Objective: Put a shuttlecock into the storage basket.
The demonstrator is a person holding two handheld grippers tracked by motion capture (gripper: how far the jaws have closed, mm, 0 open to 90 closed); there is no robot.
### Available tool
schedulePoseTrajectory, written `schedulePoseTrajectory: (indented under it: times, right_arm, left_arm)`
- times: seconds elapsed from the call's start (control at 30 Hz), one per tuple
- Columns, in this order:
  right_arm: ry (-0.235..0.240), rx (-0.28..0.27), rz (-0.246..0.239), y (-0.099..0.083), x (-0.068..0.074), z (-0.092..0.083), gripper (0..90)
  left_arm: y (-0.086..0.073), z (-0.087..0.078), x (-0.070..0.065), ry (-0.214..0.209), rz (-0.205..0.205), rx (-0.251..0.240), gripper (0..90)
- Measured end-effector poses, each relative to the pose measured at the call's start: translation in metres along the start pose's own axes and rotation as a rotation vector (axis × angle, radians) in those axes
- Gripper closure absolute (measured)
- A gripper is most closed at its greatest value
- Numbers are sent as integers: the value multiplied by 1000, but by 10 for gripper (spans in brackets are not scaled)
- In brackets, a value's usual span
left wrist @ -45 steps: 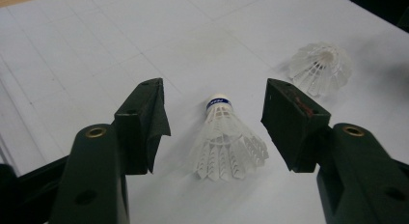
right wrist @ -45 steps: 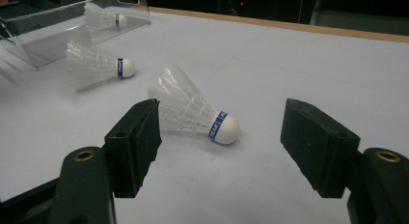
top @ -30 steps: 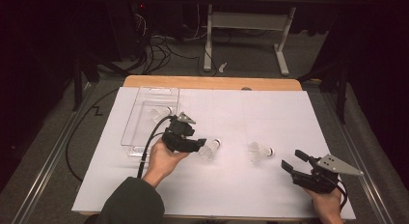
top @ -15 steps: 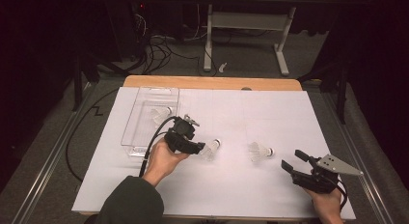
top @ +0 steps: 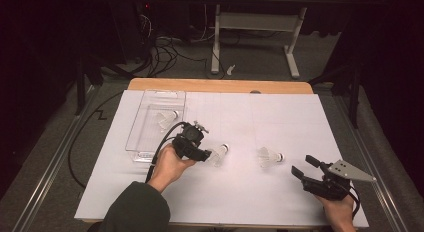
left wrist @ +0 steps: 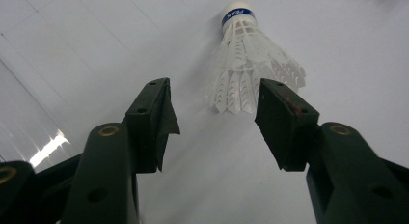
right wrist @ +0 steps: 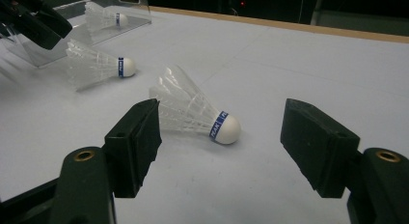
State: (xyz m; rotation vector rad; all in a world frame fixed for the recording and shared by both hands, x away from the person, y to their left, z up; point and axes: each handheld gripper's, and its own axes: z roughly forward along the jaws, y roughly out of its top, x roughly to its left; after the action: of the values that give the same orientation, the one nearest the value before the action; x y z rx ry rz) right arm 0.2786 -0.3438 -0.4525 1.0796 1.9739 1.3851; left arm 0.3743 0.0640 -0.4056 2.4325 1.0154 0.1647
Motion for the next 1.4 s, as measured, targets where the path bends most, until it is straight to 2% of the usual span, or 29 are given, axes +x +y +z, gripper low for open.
schedulePoseTrajectory:
  times: [0.57,1.4]
  right_arm:
    - [0,1,-2,0,0,0,309]
    - [2,3,-4,0,0,0,311]
  left_arm:
    - [6,15,3,-9,3,35,507]
    - [11,29,4,-14,-1,53,605]
